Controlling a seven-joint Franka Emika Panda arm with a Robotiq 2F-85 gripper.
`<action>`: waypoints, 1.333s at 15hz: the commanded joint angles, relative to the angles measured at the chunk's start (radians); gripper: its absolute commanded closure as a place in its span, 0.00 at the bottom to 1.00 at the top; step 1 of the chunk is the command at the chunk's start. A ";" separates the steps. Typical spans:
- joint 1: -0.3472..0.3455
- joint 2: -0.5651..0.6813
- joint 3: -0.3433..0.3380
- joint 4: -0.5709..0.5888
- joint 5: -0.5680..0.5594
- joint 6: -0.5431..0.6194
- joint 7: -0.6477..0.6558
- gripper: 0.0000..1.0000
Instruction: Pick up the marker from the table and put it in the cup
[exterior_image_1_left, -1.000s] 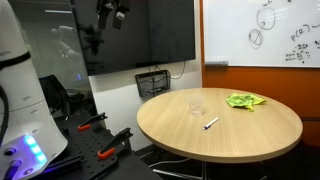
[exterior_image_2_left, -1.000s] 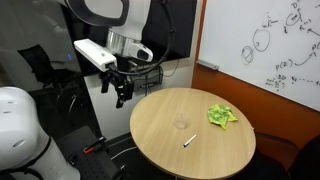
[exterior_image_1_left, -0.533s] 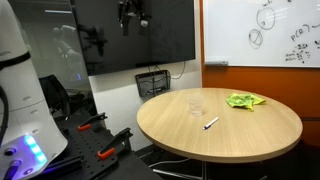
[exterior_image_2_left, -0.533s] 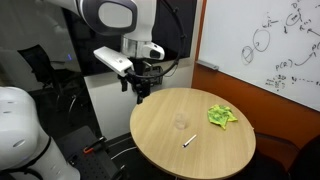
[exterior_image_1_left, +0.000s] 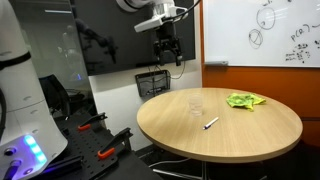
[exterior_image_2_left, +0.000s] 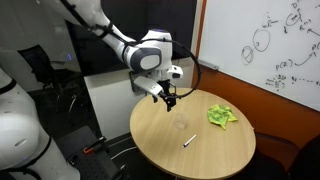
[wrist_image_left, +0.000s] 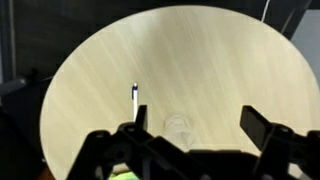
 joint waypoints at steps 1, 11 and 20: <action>-0.021 0.226 0.027 0.156 -0.003 0.021 0.050 0.00; -0.049 0.430 0.044 0.312 -0.012 0.005 0.053 0.00; -0.168 0.701 0.102 0.518 0.060 0.090 -0.062 0.00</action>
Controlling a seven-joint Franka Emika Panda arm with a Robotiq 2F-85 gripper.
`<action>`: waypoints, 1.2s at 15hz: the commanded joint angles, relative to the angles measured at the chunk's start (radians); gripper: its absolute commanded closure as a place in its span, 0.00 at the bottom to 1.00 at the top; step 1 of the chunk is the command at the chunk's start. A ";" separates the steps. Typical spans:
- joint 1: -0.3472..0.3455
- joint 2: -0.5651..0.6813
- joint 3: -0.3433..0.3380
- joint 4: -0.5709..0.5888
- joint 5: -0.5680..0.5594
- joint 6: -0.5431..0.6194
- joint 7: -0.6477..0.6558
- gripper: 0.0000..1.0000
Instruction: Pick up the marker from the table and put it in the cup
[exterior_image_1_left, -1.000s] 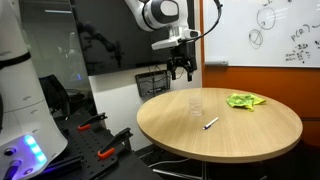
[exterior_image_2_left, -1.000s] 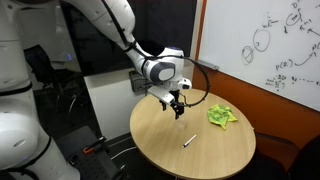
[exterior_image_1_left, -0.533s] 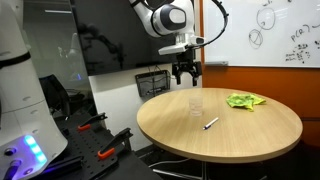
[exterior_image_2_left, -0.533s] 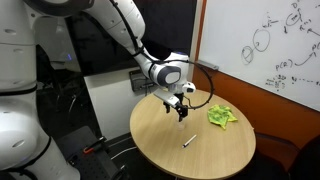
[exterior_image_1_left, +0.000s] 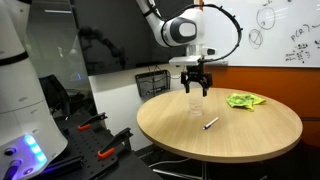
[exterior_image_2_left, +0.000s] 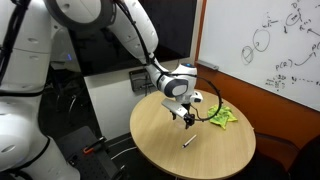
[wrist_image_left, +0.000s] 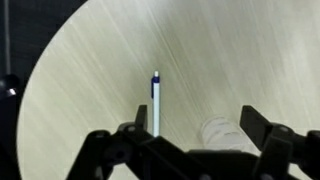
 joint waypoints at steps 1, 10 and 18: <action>-0.037 0.155 0.028 0.154 0.010 -0.021 0.001 0.00; -0.041 0.440 -0.007 0.436 -0.020 -0.047 0.079 0.13; -0.054 0.503 -0.011 0.499 -0.028 -0.091 0.078 0.67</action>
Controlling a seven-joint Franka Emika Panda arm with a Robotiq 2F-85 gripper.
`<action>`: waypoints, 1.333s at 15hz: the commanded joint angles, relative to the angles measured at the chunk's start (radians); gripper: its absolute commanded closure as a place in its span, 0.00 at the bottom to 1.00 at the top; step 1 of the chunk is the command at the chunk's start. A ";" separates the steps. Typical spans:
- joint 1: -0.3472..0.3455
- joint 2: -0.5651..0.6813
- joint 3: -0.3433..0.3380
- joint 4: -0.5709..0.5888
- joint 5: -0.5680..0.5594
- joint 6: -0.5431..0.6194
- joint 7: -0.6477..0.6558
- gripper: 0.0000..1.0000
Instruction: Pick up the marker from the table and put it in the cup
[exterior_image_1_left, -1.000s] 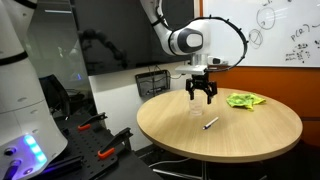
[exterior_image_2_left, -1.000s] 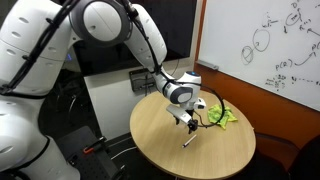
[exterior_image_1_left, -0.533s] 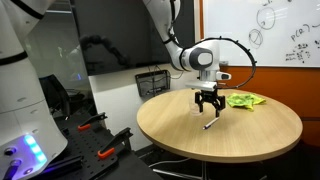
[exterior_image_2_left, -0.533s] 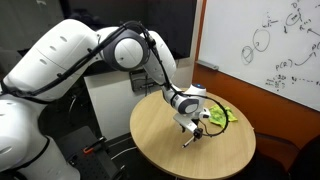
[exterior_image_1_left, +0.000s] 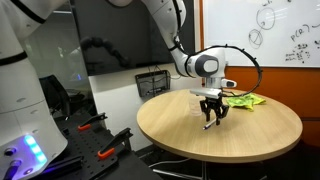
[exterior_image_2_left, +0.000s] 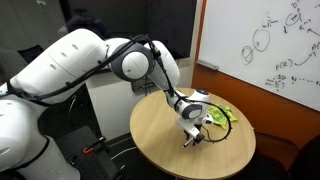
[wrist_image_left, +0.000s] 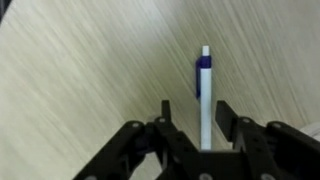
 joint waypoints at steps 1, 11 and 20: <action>0.008 0.019 -0.008 0.033 -0.026 -0.050 0.033 0.71; 0.021 0.026 -0.009 0.028 -0.048 -0.042 0.030 0.99; 0.098 -0.084 -0.055 0.061 -0.254 -0.426 -0.028 0.97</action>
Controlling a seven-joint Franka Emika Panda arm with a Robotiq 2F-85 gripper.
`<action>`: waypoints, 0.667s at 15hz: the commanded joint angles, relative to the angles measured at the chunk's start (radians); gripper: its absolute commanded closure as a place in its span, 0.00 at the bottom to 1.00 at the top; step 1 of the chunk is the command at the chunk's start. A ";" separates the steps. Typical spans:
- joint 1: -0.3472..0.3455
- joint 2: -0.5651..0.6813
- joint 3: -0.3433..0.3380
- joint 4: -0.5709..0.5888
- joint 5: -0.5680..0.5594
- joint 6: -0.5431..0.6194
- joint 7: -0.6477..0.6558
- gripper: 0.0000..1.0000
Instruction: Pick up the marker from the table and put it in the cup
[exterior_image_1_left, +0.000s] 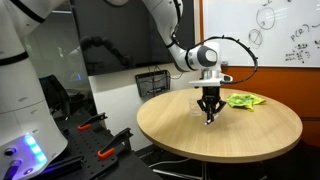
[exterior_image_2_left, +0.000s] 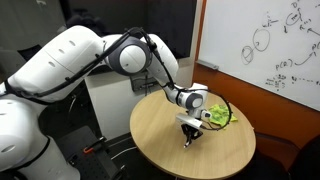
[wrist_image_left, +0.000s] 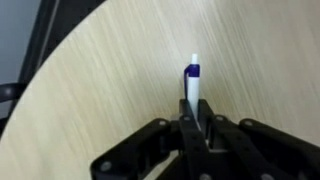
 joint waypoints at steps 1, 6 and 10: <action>0.051 -0.065 -0.023 0.018 -0.103 -0.212 -0.031 0.97; 0.119 -0.106 -0.021 0.059 -0.288 -0.447 -0.035 0.97; 0.181 -0.103 -0.006 0.093 -0.437 -0.564 -0.064 0.97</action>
